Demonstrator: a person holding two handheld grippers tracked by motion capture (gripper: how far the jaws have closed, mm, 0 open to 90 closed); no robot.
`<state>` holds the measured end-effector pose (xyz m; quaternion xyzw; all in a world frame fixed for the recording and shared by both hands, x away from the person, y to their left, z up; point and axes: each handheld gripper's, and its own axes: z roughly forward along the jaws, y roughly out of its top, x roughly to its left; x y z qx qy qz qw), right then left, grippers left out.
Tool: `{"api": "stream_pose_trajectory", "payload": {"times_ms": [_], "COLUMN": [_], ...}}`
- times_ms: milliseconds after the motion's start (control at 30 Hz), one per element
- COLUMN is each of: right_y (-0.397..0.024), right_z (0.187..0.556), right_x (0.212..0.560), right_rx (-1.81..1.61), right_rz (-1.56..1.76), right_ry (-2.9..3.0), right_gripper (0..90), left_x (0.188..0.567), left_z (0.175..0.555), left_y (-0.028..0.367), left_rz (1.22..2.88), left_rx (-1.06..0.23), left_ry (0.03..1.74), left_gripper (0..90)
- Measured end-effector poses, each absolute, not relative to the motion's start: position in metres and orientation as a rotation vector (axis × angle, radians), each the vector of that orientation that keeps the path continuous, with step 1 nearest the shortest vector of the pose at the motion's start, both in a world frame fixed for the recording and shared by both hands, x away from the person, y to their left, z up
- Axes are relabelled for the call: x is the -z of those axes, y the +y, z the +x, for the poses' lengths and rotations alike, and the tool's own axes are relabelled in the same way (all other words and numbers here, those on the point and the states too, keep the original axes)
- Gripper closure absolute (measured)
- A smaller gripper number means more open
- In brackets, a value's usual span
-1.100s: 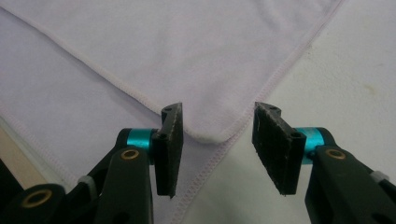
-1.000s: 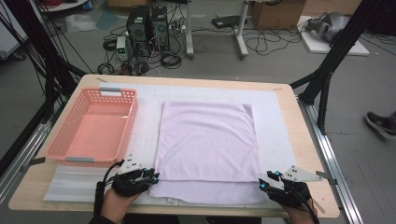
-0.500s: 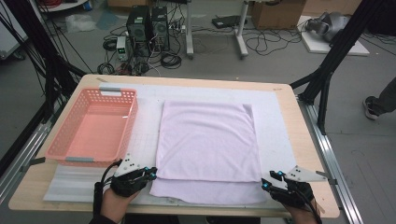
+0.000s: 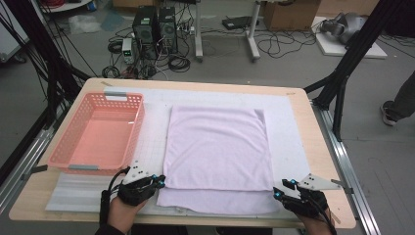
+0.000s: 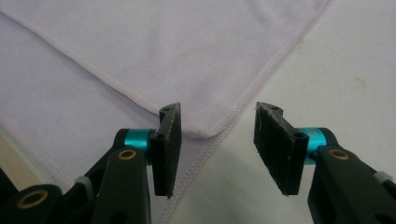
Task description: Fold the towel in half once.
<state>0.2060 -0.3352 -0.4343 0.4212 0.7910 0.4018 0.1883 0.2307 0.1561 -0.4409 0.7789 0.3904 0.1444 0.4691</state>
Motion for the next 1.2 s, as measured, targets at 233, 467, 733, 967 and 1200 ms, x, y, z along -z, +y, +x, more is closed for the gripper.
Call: {"api": "stream_pose_trajectory", "payload": {"times_ms": [233,467,733,967,1200], "right_y": [-0.34,-0.327,-0.319,-0.326,-0.331], "right_z": [0.203,0.205,0.214,0.202,0.183], "right_x": [0.428,0.436,0.443,0.431,0.422], "right_rx": [-1.17,-1.152,-1.041,-1.113,-1.12], "right_rz": [1.142,1.046,1.005,0.947,0.886], "right_ry": [2.211,2.306,2.343,2.389,2.426], "right_gripper": [51.9,52.9,87.3,87.4,87.4], "left_x": [0.437,0.437,0.434,0.429,0.425], "left_z": [0.229,0.228,0.224,0.212,0.193], "left_y": [0.161,0.16,0.162,0.169,0.177], "left_rz": [1.864,1.865,1.848,1.833,1.839], "left_rx": [-0.331,-0.314,-0.293,-0.258,-0.219], "left_ry": [0.97,0.98,0.994,0.995,0.98], "left_gripper": [87.3,87.3,87.8,87.9,87.8]}}
